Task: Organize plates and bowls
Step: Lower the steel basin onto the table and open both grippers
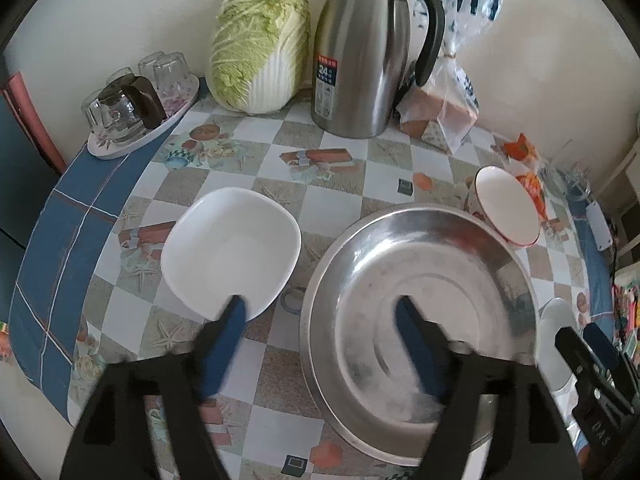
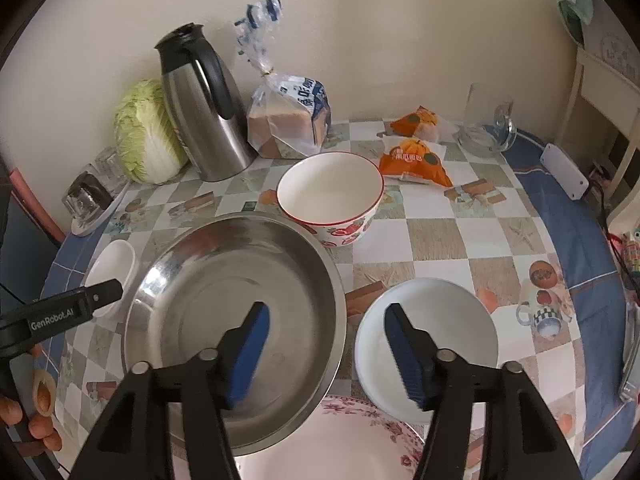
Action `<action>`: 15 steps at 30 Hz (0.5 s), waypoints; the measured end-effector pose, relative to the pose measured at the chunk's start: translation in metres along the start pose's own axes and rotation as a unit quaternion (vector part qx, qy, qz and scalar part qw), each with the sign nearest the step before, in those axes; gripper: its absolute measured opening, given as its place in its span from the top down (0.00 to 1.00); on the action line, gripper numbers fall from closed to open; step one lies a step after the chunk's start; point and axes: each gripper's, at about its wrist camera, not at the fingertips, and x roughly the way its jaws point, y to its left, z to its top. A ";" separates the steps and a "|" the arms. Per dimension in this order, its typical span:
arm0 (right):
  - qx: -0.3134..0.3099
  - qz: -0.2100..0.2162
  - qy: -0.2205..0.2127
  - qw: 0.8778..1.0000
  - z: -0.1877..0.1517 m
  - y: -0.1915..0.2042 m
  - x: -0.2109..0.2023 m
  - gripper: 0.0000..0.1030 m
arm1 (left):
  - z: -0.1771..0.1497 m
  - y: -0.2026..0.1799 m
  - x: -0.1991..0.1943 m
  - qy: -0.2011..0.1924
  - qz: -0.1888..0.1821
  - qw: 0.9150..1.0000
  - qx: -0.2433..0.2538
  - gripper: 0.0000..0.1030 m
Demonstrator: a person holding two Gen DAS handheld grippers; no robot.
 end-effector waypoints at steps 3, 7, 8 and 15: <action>-0.006 0.005 -0.012 1.000 -0.002 0.004 -0.007 0.19 | -0.003 0.000 -0.007 -0.014 0.002 1.000 -0.001 0.15; -0.011 0.009 -0.030 0.999 -0.006 0.006 -0.016 0.00 | -0.008 0.003 -0.016 -0.033 0.001 0.999 -0.009 0.14; -0.010 0.009 -0.033 0.999 -0.007 0.006 -0.019 0.00 | -0.011 0.004 -0.018 -0.037 0.001 0.999 -0.012 0.13; 0.006 0.006 -0.037 0.999 -0.025 0.002 -0.032 0.00 | -0.028 0.006 -0.043 -0.083 0.007 0.996 -0.014 0.02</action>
